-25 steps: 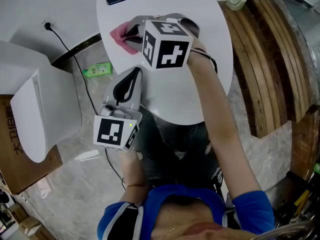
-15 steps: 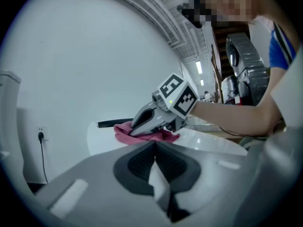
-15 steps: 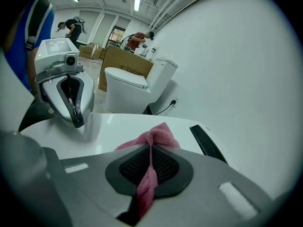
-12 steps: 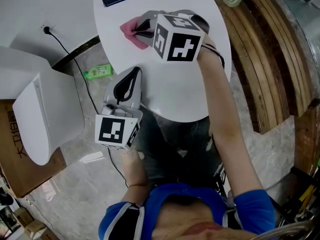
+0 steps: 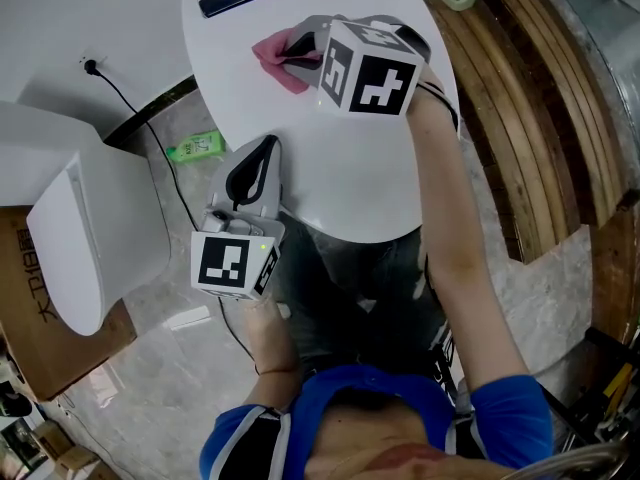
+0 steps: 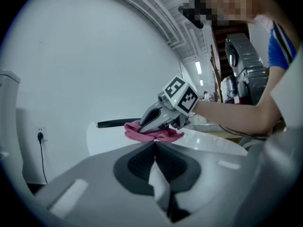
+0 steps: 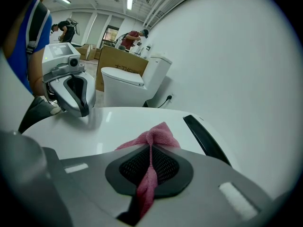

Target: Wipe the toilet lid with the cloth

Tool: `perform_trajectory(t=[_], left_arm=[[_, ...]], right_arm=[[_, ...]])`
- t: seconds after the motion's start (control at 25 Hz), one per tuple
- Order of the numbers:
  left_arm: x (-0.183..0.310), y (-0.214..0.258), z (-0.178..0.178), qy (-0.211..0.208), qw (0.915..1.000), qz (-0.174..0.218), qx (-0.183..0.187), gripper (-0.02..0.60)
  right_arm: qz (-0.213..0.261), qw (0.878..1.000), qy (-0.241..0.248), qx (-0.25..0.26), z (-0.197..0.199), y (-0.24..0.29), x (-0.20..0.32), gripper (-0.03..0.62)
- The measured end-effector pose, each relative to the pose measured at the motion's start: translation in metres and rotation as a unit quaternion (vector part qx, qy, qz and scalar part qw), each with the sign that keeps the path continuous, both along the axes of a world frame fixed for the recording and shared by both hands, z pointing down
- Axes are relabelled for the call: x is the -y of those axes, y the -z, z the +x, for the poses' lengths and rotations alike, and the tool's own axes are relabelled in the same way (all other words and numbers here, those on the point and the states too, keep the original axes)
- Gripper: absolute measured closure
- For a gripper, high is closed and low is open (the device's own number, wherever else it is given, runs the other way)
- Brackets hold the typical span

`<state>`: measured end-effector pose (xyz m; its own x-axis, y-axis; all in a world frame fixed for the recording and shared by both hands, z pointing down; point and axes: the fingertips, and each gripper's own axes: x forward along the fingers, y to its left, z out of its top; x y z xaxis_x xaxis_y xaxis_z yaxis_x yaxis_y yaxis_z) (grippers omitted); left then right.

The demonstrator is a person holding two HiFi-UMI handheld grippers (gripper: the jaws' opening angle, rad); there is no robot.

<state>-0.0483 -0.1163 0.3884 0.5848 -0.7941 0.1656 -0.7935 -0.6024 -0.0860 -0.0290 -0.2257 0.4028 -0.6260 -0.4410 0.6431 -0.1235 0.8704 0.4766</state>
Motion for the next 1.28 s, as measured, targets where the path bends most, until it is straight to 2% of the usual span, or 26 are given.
perform_trajectory(t=[0.56, 0.84, 1.28], left_arm=[[0.0, 0.0, 0.0, -0.001, 1.0, -0.001, 0.003, 0.578], [0.001, 0.0, 0.001, -0.005, 1.0, -0.003, 0.006, 0.578], [0.0, -0.002, 0.005, -0.01, 0.9998, -0.002, 0.017, 0.578]], right_arm=[[-0.03, 0.999, -0.046, 0.003, 0.034, -0.001, 0.006, 0.583], [-0.041, 0.998, -0.05, 0.01, 0.046, -0.001, 0.007, 0.583], [-0.035, 0.997, -0.074, -0.012, 0.074, -0.004, 0.01, 0.583]])
